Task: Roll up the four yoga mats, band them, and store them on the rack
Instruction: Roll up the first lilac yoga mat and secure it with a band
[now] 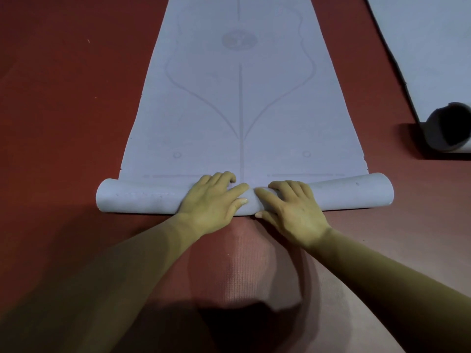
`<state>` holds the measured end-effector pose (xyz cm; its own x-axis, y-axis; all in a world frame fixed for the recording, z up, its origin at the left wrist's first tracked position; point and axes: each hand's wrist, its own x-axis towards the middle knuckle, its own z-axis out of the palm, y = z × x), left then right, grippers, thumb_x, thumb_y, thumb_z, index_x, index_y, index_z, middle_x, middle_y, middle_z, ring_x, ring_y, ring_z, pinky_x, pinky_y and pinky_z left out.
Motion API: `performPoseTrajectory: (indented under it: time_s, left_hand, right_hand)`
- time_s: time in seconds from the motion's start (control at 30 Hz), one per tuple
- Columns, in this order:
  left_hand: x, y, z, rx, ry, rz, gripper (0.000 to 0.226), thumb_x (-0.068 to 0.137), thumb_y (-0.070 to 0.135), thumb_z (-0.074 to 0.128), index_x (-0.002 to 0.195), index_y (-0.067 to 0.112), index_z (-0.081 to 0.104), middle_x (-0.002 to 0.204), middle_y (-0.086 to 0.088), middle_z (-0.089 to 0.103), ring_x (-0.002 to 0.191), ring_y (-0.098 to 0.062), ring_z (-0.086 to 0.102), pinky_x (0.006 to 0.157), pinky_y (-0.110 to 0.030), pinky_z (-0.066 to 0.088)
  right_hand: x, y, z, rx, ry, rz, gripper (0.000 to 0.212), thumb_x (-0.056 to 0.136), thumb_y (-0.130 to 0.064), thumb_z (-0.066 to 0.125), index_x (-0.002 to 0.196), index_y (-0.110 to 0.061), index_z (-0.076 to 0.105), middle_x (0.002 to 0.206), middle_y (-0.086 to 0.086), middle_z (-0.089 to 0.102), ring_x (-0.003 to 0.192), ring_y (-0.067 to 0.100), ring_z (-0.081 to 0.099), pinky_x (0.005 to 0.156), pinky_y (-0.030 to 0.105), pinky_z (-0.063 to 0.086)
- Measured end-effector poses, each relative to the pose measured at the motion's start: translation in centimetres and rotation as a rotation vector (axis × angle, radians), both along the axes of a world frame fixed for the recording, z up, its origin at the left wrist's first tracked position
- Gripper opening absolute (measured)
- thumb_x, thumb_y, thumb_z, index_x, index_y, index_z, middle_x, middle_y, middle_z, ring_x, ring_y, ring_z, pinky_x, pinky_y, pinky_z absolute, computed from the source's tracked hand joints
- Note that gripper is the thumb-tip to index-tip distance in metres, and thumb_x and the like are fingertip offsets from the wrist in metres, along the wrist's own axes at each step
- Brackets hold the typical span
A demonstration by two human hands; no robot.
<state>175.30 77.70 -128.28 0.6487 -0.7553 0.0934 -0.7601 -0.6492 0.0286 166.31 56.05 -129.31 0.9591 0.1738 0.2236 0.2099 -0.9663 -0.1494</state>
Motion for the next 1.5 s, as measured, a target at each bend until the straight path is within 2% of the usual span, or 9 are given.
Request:
performPoseTrajectory:
  time_s: [0.2, 0.53, 0.77, 0.87, 0.97, 1.07, 1.33, 1.43, 1.5]
  left_hand:
    - [-1.0, 1.4, -1.4, -0.038, -0.202, -0.075, 0.053, 0.098, 0.049, 0.038, 0.137, 0.023, 0.062, 0.123, -0.006, 0.066, 0.106, -0.028, 0.064, 0.092, -0.042, 0.054]
    - [0.2, 0.6, -1.3, -0.076, -0.205, -0.047, 0.048, 0.1, 0.046, 0.041, 0.134, 0.021, 0.065, 0.112, -0.002, 0.069, 0.094, -0.026, 0.065, 0.087, -0.041, 0.054]
    - [-0.5, -0.4, -0.9, 0.029, -0.149, 0.071, 0.057, 0.101, 0.049, 0.03, 0.144, 0.02, 0.053, 0.124, -0.004, 0.064, 0.113, -0.027, 0.057, 0.098, -0.042, 0.044]
    - [0.2, -0.3, -0.5, 0.1, -0.162, 0.048, 0.062, 0.099, 0.059, 0.036, 0.143, 0.02, 0.055, 0.12, -0.005, 0.066, 0.103, -0.027, 0.061, 0.092, -0.041, 0.049]
    - [1.6, -0.9, 0.4, 0.119, -0.173, 0.027, 0.049, 0.1, 0.051, 0.044, 0.133, 0.021, 0.063, 0.103, -0.004, 0.07, 0.087, -0.027, 0.064, 0.08, -0.04, 0.05]
    - [2.4, -1.5, 0.9, 0.065, -0.067, 0.046, 0.051, 0.103, 0.046, 0.027, 0.129, 0.022, 0.065, 0.094, -0.005, 0.07, 0.083, -0.029, 0.064, 0.078, -0.041, 0.047]
    - [0.8, -0.4, 0.7, -0.033, -0.174, -0.027, 0.047, 0.101, 0.042, 0.034, 0.118, 0.02, 0.072, 0.078, -0.005, 0.068, 0.068, -0.028, 0.065, 0.068, -0.039, 0.05]
    - [0.1, -0.2, 0.8, -0.049, -0.148, -0.02, 0.047, 0.1, 0.042, 0.034, 0.116, 0.02, 0.073, 0.076, -0.006, 0.068, 0.067, -0.028, 0.065, 0.066, -0.039, 0.051]
    - [0.0, -0.3, 0.9, -0.03, -0.131, -0.005, 0.049, 0.101, 0.043, 0.032, 0.117, 0.02, 0.072, 0.078, -0.007, 0.068, 0.068, -0.029, 0.065, 0.067, -0.04, 0.052]
  right_hand:
    - [1.1, -0.4, 0.5, -0.012, 0.058, 0.019, 0.058, 0.098, -0.059, 0.043, 0.129, -0.018, 0.069, 0.114, 0.009, 0.069, 0.101, 0.033, 0.065, 0.093, 0.046, 0.048]
    - [0.6, 0.4, -0.4, 0.027, -0.056, -0.057, 0.048, 0.099, -0.053, 0.053, 0.127, -0.016, 0.064, 0.123, 0.008, 0.061, 0.114, 0.035, 0.056, 0.105, 0.05, 0.039]
    - [2.2, 0.0, 0.0, -0.017, 0.033, -0.057, 0.054, 0.101, -0.057, 0.042, 0.127, -0.017, 0.067, 0.118, 0.008, 0.065, 0.103, 0.036, 0.06, 0.098, 0.048, 0.042]
    - [2.6, -0.1, 0.4, -0.091, 0.063, -0.049, 0.057, 0.101, -0.056, 0.037, 0.127, -0.014, 0.066, 0.112, 0.015, 0.066, 0.093, 0.039, 0.061, 0.089, 0.049, 0.047]
    - [3.6, -0.3, 1.4, -0.188, 0.13, -0.033, 0.057, 0.104, -0.054, 0.03, 0.129, -0.015, 0.063, 0.1, 0.016, 0.065, 0.08, 0.036, 0.057, 0.078, 0.047, 0.046]
    - [3.9, -0.4, 2.0, -0.22, 0.21, -0.049, 0.06, 0.104, -0.057, 0.022, 0.138, -0.02, 0.055, 0.103, 0.014, 0.061, 0.083, 0.034, 0.053, 0.081, 0.046, 0.041]
    - [1.7, 0.4, 2.8, -0.224, 0.3, -0.054, 0.069, 0.1, -0.06, 0.003, 0.144, -0.026, 0.044, 0.106, 0.009, 0.058, 0.088, 0.031, 0.052, 0.085, 0.043, 0.039]
    - [1.2, 0.5, 2.8, -0.198, 0.307, -0.041, 0.066, 0.101, -0.061, 0.01, 0.147, -0.028, 0.043, 0.115, 0.009, 0.059, 0.096, 0.03, 0.054, 0.091, 0.043, 0.038]
    - [0.8, 0.7, 2.6, -0.118, 0.231, -0.049, 0.06, 0.102, -0.058, 0.029, 0.145, -0.023, 0.051, 0.123, 0.013, 0.06, 0.106, 0.034, 0.058, 0.097, 0.046, 0.041]
